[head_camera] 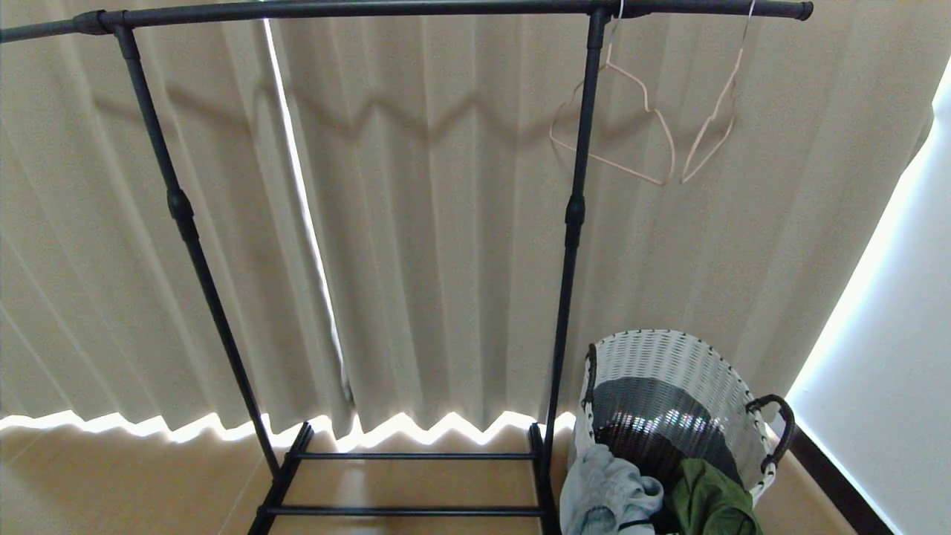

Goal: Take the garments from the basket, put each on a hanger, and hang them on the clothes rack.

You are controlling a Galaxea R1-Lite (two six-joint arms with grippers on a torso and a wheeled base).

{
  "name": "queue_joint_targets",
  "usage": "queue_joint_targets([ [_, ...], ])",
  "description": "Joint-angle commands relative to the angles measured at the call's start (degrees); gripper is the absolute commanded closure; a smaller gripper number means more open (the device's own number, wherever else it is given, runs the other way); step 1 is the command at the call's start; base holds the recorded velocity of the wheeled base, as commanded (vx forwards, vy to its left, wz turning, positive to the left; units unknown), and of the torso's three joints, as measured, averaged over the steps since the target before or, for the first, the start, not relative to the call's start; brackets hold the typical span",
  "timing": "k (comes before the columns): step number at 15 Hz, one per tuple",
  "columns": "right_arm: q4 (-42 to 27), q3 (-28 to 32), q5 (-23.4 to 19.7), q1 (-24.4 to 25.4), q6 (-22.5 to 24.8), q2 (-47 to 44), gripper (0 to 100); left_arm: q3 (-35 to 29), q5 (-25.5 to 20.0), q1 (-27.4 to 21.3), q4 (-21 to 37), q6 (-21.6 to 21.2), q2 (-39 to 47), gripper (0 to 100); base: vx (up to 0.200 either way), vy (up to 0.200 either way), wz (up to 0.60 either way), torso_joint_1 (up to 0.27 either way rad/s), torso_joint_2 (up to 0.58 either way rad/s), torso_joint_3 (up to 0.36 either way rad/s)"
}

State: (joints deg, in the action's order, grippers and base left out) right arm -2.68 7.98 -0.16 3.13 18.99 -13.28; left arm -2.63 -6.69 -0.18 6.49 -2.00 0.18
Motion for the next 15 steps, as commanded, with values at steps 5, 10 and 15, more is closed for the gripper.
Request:
queue_joint_targets([
  [5, 0.0, 1.7, 6.9, 0.4, 24.5, -39.3, 0, 0.0, 0.1, 0.0, 0.0, -0.2, 0.1, 0, 0.000, 0.000, 0.00, 0.000, 0.00, 0.000],
  [10, 0.4, 1.6, 6.5, 0.5, 27.8, -51.1, 0, 0.1, 0.1, 0.0, 0.0, -0.3, 0.1, 0, 0.120, 0.000, 0.00, -0.001, 0.00, 0.000],
  [15, 6.3, 1.8, 6.2, 1.8, 27.6, -63.5, 0, 0.0, 0.1, 0.0, 0.0, -0.2, 0.0, 0, 0.000, 0.000, 0.00, 0.000, 0.00, 0.000],
])
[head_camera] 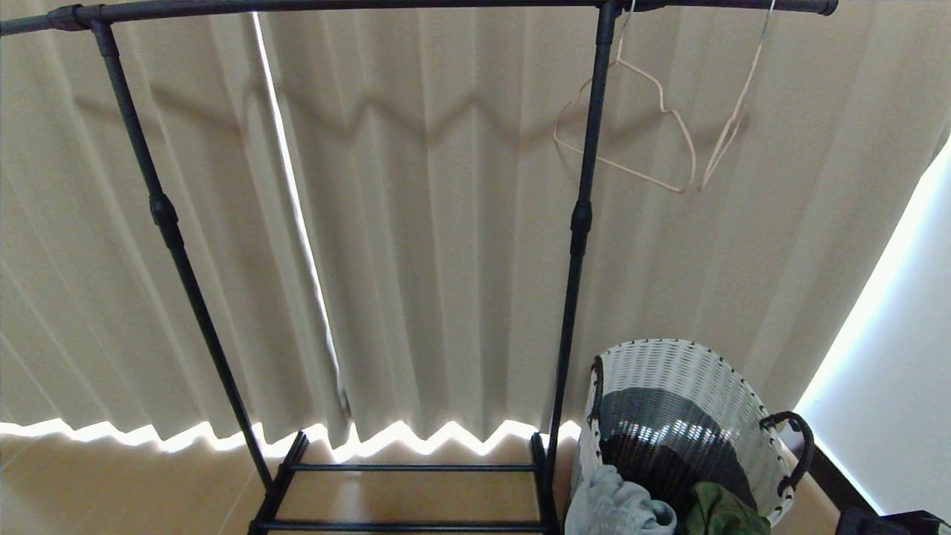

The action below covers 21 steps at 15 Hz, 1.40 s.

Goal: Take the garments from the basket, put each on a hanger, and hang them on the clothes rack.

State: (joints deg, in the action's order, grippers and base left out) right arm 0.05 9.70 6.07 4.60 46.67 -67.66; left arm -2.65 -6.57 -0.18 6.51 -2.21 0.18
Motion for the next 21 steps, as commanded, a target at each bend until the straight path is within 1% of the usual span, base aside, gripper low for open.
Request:
queue_joint_targets([
  [1, 8.5, -0.1, -0.2, 0.4, -0.1, -14.7, 0, 0.0, 0.0, 0.0, 0.0, 0.1, 0.0, 0, 0.000, 0.000, 0.00, 0.000, 0.00, 0.000],
  [4, 21.0, -0.7, -1.8, 0.5, -0.1, -26.6, 0, 0.0, 0.0, 0.0, 0.0, 0.1, 0.0, 0, 0.000, 0.000, 0.00, 0.000, 0.00, 0.000],
  [5, 23.2, -0.7, -1.9, 0.6, 0.0, -28.8, 0, 0.0, 0.0, 0.0, 0.0, 0.1, 0.0, 0, 0.000, 0.000, 0.00, 0.000, 0.00, 0.000],
  [8, 26.1, 0.3, -1.9, 1.6, -0.1, -33.6, 0, 0.0, 0.0, 0.0, 0.0, 0.1, 0.0, 0, 0.000, 0.000, 0.00, 0.000, 0.00, 0.000],
  [9, 29.7, 0.2, -1.9, 1.6, -0.1, -36.1, 0, 0.0, 0.0, 0.0, 0.0, 0.1, 0.0, 0, 0.000, 0.000, 0.00, 0.000, 0.00, 0.000],
  [10, 30.4, 0.2, -1.9, 1.6, -0.1, -36.4, 0, 0.0, 0.0, 0.0, 0.0, 0.1, 0.0, 0, 0.000, 0.000, 0.00, 0.000, 0.00, 0.000],
  [12, 36.5, 0.2, -1.9, 1.5, 0.0, -39.9, 0, 0.0, 0.0, 0.0, 0.0, 0.1, 0.0, 0, 0.000, 0.000, 0.00, 0.000, 0.00, 0.000],
  [16, 41.3, 0.1, -1.9, 0.9, -0.1, -41.4, 0, 0.0, 0.0, 0.0, 0.0, 0.2, 0.0, 0, 0.000, 0.000, 0.00, 0.000, 0.00, 0.000],
  [17, 42.6, 0.1, -1.9, 0.9, -0.1, -41.4, 100, 0.0, 0.0, 0.0, 0.0, 0.2, 0.0, 0, 0.000, 0.000, 0.00, 0.000, 0.00, 0.000],
  [21, 43.3, -0.4, -2.0, 0.9, -0.3, -40.8, 100, 0.0, 0.1, 0.1, 0.0, 0.3, 0.0, 0, 0.000, 0.000, 0.00, 0.000, 0.00, 0.000],
])
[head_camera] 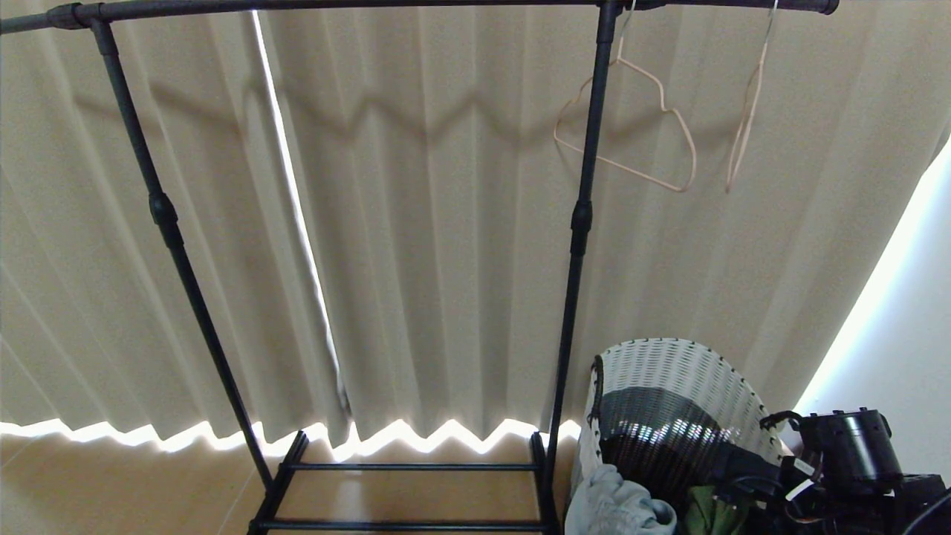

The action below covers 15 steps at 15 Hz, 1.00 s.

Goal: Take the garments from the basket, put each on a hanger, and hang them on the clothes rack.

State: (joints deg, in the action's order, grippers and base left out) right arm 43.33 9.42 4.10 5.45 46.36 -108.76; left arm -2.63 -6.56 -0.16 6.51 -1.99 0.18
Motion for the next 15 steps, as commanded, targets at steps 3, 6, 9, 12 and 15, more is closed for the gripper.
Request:
queue_joint_targets([
  [3, 2.9, -3.6, -0.2, -0.4, -0.5, 6.5, 100, 0.0, 0.1, 0.0, 0.0, 0.0, 0.0, 0, 0.000, 0.000, 0.00, 0.000, 0.00, 0.000],
  [6, 5.8, -7.8, -0.2, -3.6, -1.4, 25.2, 100, 0.0, 0.1, 0.0, 0.0, 0.0, 0.0, 0, 0.000, 0.000, 0.00, 0.000, 0.00, 0.000],
  [9, 1.6, -4.1, -0.2, -9.6, -1.5, 42.8, 100, 0.0, 0.0, 0.0, 0.0, -0.1, 0.0, 0, 0.000, 0.000, 0.00, 0.000, 0.00, 0.000],
  [12, -12.1, 4.7, -0.2, -12.0, -7.9, 54.2, 100, 0.0, 0.0, 0.0, 0.0, -0.1, 0.0, 0, 0.000, 0.000, 0.00, 0.000, 0.00, 0.000],
  [15, -27.8, 13.7, -0.4, -11.6, -20.6, 59.5, 100, 0.0, 0.0, 0.0, 0.0, -0.1, 0.0, 0, 0.000, 0.000, 0.00, 0.000, 0.00, 0.000],
])
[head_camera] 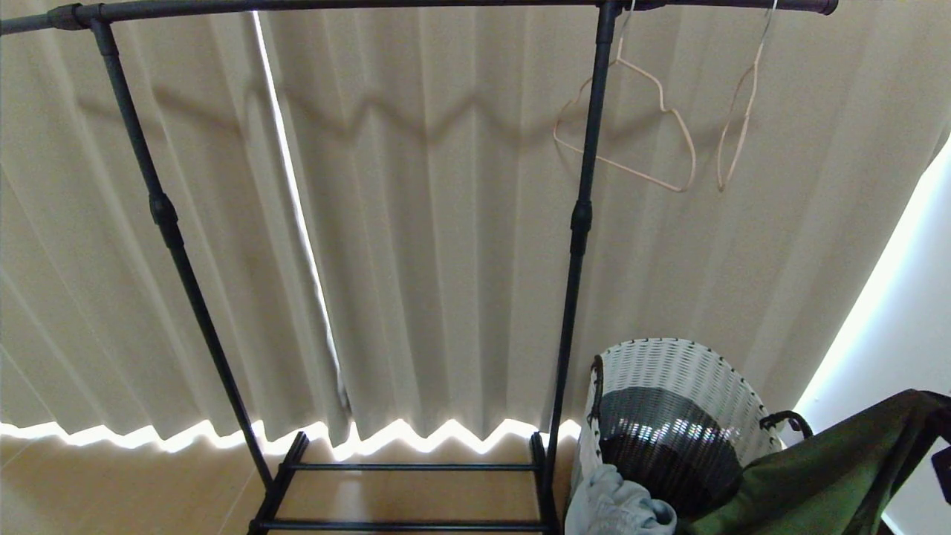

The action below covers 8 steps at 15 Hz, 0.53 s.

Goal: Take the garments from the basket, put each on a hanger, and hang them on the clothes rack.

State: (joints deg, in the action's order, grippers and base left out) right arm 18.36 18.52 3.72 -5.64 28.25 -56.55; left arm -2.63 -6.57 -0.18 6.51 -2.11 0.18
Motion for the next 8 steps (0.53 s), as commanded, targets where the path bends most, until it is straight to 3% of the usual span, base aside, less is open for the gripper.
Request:
queue_joint_targets([
  [1, -4.6, 5.7, 0.0, -0.5, -7.9, 7.3, 100, 0.0, 0.0, 0.0, 0.0, 0.0, 0.0, 0, 0.000, 0.000, 0.00, 0.000, 0.00, 0.000],
  [3, -4.7, 5.5, 0.0, -0.5, -10.8, 7.2, 100, 0.0, 0.0, 0.0, 0.0, -0.2, 0.0, 0, 0.000, 0.000, 0.00, 0.000, 0.00, 0.000],
  [8, -4.8, 3.8, 0.1, -0.5, -11.0, 8.7, 100, 0.1, 0.0, 0.1, 0.0, -0.3, 0.0, 0, -0.200, 0.000, 0.00, 0.003, 0.00, 0.003],
])
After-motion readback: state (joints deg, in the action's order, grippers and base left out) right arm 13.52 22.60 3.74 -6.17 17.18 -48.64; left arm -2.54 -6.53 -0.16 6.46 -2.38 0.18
